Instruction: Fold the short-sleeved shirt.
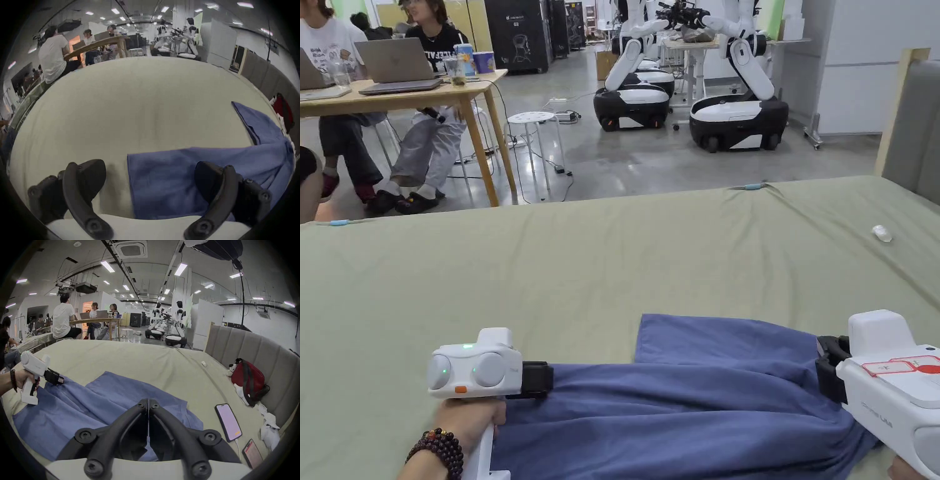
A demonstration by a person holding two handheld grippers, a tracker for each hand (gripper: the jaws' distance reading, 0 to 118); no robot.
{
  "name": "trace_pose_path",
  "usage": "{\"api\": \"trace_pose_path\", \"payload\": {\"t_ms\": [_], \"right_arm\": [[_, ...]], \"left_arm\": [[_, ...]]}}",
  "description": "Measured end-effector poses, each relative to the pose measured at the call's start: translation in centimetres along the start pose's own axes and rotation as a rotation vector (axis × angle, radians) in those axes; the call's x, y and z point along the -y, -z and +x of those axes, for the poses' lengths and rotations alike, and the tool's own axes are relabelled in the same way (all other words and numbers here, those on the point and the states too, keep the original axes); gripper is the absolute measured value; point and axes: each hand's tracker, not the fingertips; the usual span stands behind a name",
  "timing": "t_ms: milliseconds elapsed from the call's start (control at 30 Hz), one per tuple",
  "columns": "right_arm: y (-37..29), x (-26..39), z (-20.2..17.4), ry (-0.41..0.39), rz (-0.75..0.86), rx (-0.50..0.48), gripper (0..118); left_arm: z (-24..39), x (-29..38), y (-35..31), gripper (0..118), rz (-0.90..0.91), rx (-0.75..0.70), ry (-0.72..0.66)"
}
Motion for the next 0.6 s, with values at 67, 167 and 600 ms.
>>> {"api": "trace_pose_path", "payload": {"t_ms": [67, 167, 600], "right_arm": [[0.3, 0.4, 0.3, -0.002, -0.005, 0.011, 2], [0.5, 0.4, 0.4, 0.008, -0.026, 0.016, 2], [0.3, 1.5, 7.9, 0.144, -0.139, 0.095, 110]], "left_arm": [[0.2, -0.7, -0.6, 79, -0.006, 0.001, -0.013], [0.6, -1.3, -2.2, 2, 0.036, 0.036, -0.005], [1.8, -3.2, -8.0, 2, 0.209, 0.064, -0.001]]}}
